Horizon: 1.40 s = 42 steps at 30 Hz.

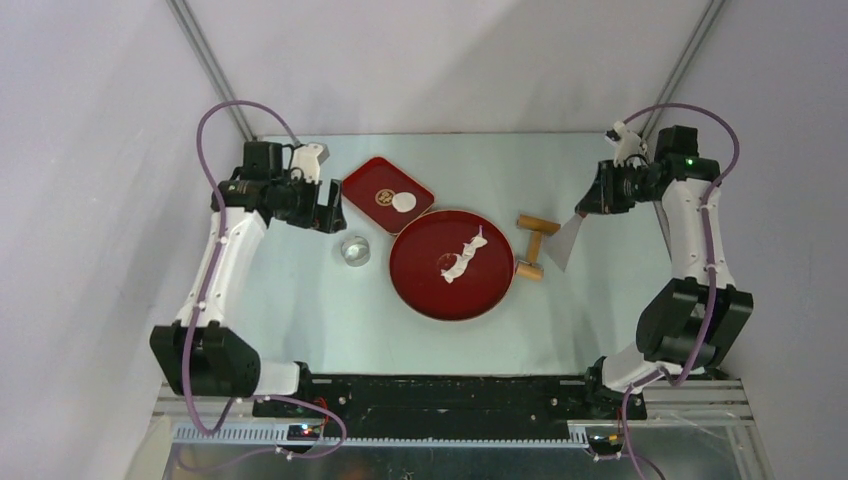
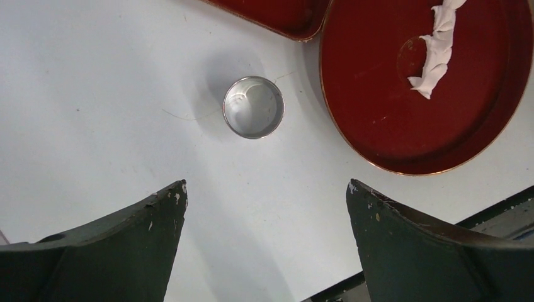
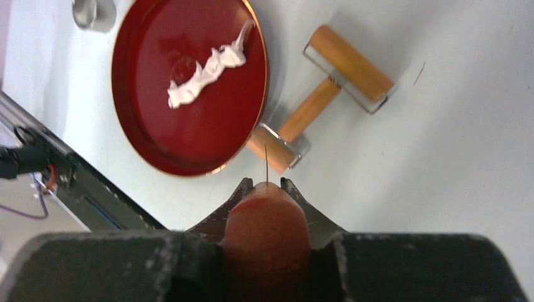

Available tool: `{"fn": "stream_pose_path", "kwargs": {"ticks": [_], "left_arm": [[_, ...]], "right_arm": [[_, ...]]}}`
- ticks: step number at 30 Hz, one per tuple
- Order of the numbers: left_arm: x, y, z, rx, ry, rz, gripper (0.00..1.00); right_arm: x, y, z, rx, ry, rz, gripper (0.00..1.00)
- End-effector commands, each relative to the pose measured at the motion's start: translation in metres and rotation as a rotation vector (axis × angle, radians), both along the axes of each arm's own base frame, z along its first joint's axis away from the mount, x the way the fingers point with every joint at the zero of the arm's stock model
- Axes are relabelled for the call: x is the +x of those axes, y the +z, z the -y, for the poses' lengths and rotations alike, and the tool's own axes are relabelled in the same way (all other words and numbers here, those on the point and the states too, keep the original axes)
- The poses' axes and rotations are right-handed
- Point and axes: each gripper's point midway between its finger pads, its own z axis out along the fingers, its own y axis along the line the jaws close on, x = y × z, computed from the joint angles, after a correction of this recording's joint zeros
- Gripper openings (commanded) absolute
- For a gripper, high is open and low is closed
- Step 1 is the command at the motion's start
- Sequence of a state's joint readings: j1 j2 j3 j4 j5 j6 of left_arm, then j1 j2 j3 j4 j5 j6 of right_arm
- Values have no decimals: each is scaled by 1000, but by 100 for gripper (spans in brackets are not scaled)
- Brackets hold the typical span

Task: Roll out the dumpling wrappers from the dough
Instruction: Place the spatula at the center of the board.

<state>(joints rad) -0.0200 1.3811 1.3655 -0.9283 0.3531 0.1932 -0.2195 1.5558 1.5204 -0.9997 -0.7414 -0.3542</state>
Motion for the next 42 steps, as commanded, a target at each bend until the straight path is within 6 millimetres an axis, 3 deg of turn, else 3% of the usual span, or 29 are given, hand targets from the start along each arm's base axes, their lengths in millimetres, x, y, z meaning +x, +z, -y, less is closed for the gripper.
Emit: {"fn": "stream_pose_path", "kwargs": {"ticks": [1,5,12,19,29,38,40,41,42], "left_arm": [[-2,44,1,-12,-32,192,100],[-10,42,3,-23,-34,210,100],[-4,25,7,-47,-38,173,100],[-8,31,13,-78,-55,198,100],[-15,41,18,-104,-72,227,100],[-10,38,16,-99,-52,223,100],[-8,42,11,-79,-28,248,100],[-10,47,9,-72,-22,271,100],[-8,52,5,-55,-3,300,100]], "right_arm": [[-44,5,1,-52,92,10,0],[-55,-27,13,-85,67,-77,1],[-51,-77,15,-21,66,-236,0],[-43,-107,30,-97,23,-266,9],[-34,-125,57,-221,-81,-250,41],[-31,-142,71,-266,-128,-277,52],[-28,-137,76,-292,-158,-257,60],[-26,-131,79,-306,-173,-233,74],[-25,-127,83,-327,-198,-223,80]]}}
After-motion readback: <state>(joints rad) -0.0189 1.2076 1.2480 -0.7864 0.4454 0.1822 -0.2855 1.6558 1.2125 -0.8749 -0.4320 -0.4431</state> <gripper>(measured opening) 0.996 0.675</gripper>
